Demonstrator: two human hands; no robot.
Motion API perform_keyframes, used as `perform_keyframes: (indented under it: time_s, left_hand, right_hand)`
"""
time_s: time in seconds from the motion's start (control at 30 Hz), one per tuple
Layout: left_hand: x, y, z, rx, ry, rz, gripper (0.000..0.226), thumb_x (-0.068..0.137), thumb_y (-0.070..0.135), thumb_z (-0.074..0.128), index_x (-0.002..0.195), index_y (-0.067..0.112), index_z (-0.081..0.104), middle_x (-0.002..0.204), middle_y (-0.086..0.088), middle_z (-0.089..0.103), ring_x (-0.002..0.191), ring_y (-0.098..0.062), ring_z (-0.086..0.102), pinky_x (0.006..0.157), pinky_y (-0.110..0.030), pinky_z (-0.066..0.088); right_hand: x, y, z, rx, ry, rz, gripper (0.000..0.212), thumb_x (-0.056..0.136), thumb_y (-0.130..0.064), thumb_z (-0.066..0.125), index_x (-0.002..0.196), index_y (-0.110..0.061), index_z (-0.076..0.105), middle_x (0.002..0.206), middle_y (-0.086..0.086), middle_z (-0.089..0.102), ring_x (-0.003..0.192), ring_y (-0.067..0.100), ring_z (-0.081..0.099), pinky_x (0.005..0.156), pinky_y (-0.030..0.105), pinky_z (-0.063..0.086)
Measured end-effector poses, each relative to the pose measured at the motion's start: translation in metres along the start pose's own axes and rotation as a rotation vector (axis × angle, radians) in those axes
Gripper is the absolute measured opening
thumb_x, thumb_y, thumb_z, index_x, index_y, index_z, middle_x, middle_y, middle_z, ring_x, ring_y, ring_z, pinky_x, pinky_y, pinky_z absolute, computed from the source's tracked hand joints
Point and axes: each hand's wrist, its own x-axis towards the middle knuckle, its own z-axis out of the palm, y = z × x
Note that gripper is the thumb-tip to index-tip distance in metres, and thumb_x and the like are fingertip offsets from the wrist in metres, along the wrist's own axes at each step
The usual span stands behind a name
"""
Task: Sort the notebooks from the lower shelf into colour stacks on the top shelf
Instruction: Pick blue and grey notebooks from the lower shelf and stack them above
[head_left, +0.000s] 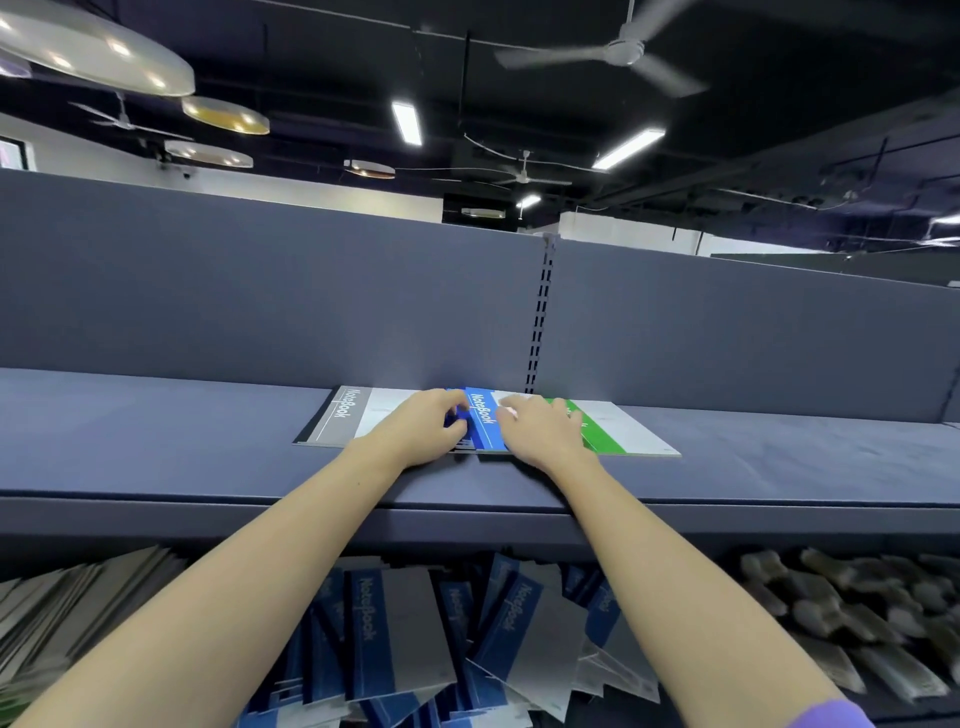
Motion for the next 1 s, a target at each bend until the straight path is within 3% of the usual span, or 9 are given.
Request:
perform_keyframes:
  time_s: [0.07, 0.13, 0.3, 0.4, 0.57, 0.73, 0.83, 1.0]
  left_hand:
    - [0.000, 0.001, 0.001, -0.027, -0.008, -0.032, 0.023, 0.097, 0.033, 0.051, 0.111, 0.019, 0.064, 0.098, -0.001, 0.065, 0.090, -0.022, 0.060, 0.089, -0.042, 0.051]
    - [-0.002, 0.005, 0.000, -0.051, -0.046, -0.046, 0.031, 0.096, 0.043, 0.053, 0.112, 0.018, 0.062, 0.098, -0.004, 0.063, 0.092, -0.024, 0.059, 0.087, -0.040, 0.050]
    - [-0.003, 0.005, 0.001, 0.040, -0.156, 0.017, 0.070, 0.079, 0.072, 0.059, 0.125, 0.020, 0.056, 0.114, 0.000, 0.054, 0.104, -0.020, 0.053, 0.093, -0.038, 0.046]
    - [-0.001, 0.002, 0.002, 0.075, -0.122, 0.019, 0.063, 0.079, 0.068, 0.057, 0.119, 0.020, 0.061, 0.113, 0.000, 0.054, 0.102, -0.020, 0.054, 0.093, -0.039, 0.046]
    - [-0.004, 0.007, 0.002, 0.149, -0.108, 0.005, 0.051, 0.086, 0.062, 0.057, 0.110, 0.016, 0.058, 0.106, 0.000, 0.051, 0.093, -0.020, 0.053, 0.085, -0.038, 0.046]
    - [-0.011, 0.013, -0.004, 0.222, -0.110, 0.014, 0.049, 0.087, 0.066, 0.054, 0.101, 0.020, 0.057, 0.095, 0.001, 0.050, 0.088, -0.021, 0.052, 0.075, -0.034, 0.043]
    - [-0.015, 0.021, -0.004, 0.240, -0.104, 0.016, 0.048, 0.091, 0.060, 0.055, 0.114, 0.018, 0.058, 0.106, -0.004, 0.055, 0.091, -0.022, 0.052, 0.083, -0.038, 0.047]
    - [-0.024, 0.051, -0.005, 0.335, -0.116, 0.064, 0.035, 0.097, 0.044, 0.051, 0.119, 0.017, 0.056, 0.119, -0.004, 0.053, 0.096, -0.026, 0.051, 0.084, -0.039, 0.048]
  right_hand:
    - [0.001, 0.003, 0.004, 0.054, 0.104, 0.109, 0.044, 0.102, -0.040, 0.029, 0.128, -0.019, 0.057, 0.129, 0.012, 0.058, 0.121, 0.036, 0.047, 0.104, 0.047, 0.032]
    - [0.002, 0.006, 0.006, 0.078, 0.096, 0.166, 0.043, 0.100, -0.041, 0.032, 0.121, -0.014, 0.058, 0.124, 0.014, 0.061, 0.117, 0.035, 0.052, 0.099, 0.044, 0.039]
    - [0.001, 0.002, 0.006, 0.080, 0.213, 0.153, 0.023, 0.097, -0.029, 0.038, 0.089, -0.014, 0.053, 0.102, 0.011, 0.068, 0.094, 0.032, 0.060, 0.081, 0.036, 0.041]
    - [0.003, 0.004, 0.005, 0.099, 0.231, 0.170, 0.028, 0.096, -0.028, 0.038, 0.084, -0.012, 0.056, 0.093, 0.011, 0.067, 0.081, 0.031, 0.054, 0.074, 0.034, 0.043]
    - [-0.004, 0.002, 0.006, 0.045, 0.179, 0.073, 0.035, 0.101, -0.031, 0.034, 0.104, -0.012, 0.062, 0.106, 0.010, 0.065, 0.095, 0.032, 0.059, 0.072, 0.033, 0.040]
    - [-0.010, 0.004, 0.001, 0.268, 0.062, 0.071, 0.036, 0.103, -0.027, 0.033, 0.119, -0.008, 0.059, 0.121, 0.015, 0.061, 0.108, 0.035, 0.057, 0.089, 0.040, 0.048]
    - [-0.022, 0.012, -0.010, 0.362, 0.108, 0.048, 0.034, 0.102, -0.021, 0.038, 0.124, -0.011, 0.062, 0.128, 0.012, 0.059, 0.114, 0.032, 0.054, 0.097, 0.039, 0.045]
    - [-0.048, 0.037, -0.033, 0.327, 0.090, 0.074, 0.035, 0.096, -0.012, 0.042, 0.124, -0.015, 0.063, 0.131, 0.007, 0.061, 0.117, 0.027, 0.055, 0.091, 0.032, 0.042]
